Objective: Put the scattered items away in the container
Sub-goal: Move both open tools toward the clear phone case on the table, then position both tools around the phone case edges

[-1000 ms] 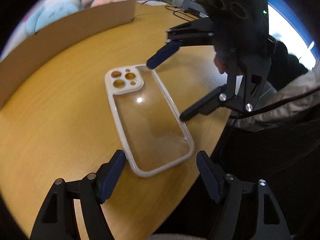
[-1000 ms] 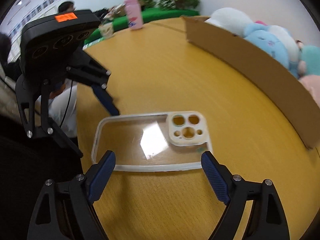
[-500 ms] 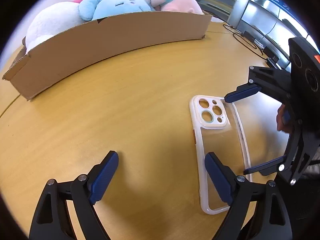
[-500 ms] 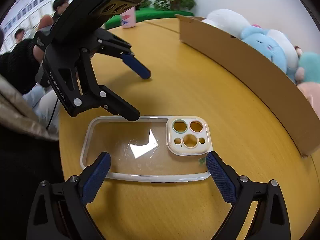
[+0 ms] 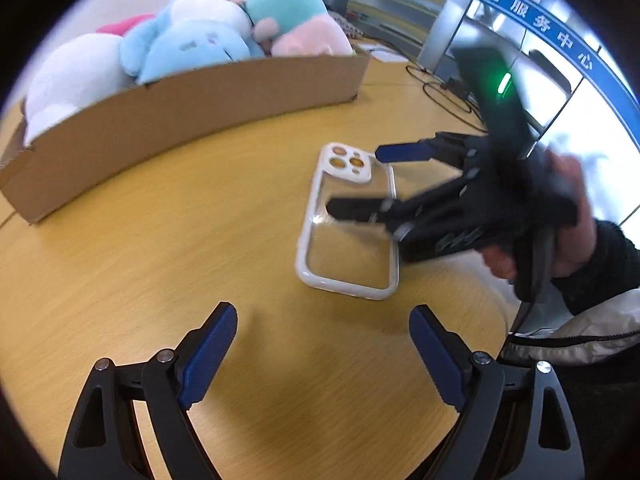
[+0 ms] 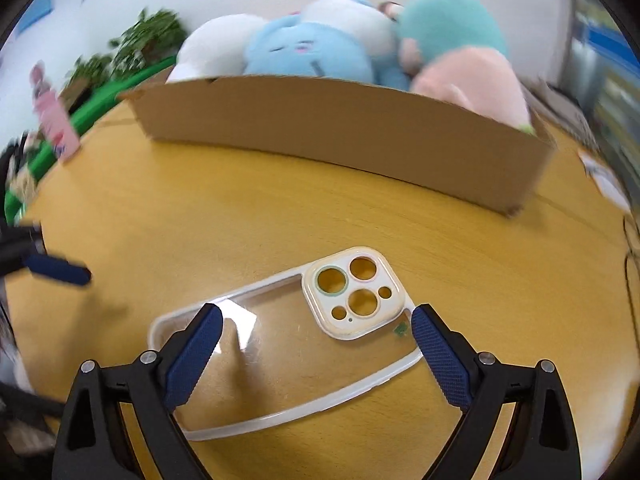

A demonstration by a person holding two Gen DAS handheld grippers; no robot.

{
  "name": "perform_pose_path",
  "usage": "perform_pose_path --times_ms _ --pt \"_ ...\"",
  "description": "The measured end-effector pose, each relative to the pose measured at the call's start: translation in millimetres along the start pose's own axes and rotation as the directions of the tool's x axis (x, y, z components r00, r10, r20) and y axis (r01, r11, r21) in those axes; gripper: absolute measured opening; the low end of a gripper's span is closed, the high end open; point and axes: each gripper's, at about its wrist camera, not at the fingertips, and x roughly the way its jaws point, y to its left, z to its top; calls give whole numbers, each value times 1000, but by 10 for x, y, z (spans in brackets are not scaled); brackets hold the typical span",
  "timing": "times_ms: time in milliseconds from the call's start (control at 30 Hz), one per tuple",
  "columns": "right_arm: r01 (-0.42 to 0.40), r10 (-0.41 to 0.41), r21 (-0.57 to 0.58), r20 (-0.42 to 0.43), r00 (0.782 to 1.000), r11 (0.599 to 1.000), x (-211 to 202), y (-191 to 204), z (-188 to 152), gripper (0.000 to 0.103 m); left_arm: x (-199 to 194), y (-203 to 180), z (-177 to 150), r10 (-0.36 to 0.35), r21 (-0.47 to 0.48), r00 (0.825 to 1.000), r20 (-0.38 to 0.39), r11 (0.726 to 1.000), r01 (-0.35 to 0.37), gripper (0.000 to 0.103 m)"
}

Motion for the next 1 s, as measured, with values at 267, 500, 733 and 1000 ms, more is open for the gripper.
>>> perform_pose_path --times_ms 267,500,733,1000 --pt "-184 181 -85 -48 982 979 -37 -430 159 100 389 -72 205 102 77 994 -40 992 -99 89" --pt "-265 257 -80 -102 961 961 -84 -468 -127 100 298 327 182 193 -40 980 -51 980 -195 89" --pt "-372 325 -275 -201 924 886 -336 -143 -554 98 23 631 151 192 -80 981 -27 978 -194 88" --pt "-247 170 -565 -186 968 787 -563 -200 -206 103 -39 88 282 -32 387 992 -126 919 78 88"
